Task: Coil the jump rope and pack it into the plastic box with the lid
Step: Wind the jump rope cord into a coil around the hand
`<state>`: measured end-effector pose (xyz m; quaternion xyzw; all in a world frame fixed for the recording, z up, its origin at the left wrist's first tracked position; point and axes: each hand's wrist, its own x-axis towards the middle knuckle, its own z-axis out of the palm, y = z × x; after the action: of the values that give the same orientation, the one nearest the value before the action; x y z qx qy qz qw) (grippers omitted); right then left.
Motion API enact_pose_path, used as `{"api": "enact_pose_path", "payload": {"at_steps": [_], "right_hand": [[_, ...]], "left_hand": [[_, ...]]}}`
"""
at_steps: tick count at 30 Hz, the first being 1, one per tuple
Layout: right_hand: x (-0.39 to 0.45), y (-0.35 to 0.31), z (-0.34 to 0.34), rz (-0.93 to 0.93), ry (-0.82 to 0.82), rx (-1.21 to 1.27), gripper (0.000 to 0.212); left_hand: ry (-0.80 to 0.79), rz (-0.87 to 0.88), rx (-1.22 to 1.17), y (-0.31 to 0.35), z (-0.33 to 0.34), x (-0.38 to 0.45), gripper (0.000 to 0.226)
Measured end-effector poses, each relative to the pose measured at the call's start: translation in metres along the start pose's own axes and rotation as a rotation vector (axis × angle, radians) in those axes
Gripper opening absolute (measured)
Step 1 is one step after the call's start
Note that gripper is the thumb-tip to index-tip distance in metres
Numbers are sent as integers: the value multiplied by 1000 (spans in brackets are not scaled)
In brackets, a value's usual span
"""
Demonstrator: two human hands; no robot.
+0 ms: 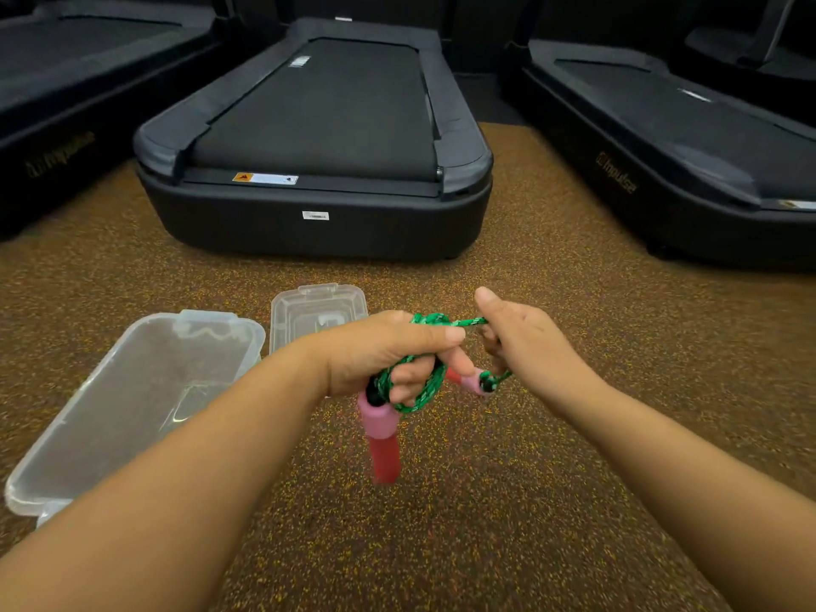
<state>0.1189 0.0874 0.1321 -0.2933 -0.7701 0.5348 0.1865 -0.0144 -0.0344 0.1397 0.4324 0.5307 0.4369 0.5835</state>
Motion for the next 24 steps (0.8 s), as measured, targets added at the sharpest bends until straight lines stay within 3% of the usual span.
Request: {"api": "enact_pose_path", "payload": {"at_steps": [5, 10, 19, 24], "right_hand": [[2, 10, 12, -67, -49, 95, 43], [5, 27, 13, -124, -77, 131, 36], [-7, 48, 21, -54, -152, 128, 30], [-11, 46, 29, -50, -218, 84, 19]], "left_hand": [[57, 139, -297, 4, 0, 2, 24], [216, 235, -538, 10, -4, 6, 24], [453, 259, -538, 11, -18, 11, 39], [556, 287, -560, 13, -16, 14, 33]]}}
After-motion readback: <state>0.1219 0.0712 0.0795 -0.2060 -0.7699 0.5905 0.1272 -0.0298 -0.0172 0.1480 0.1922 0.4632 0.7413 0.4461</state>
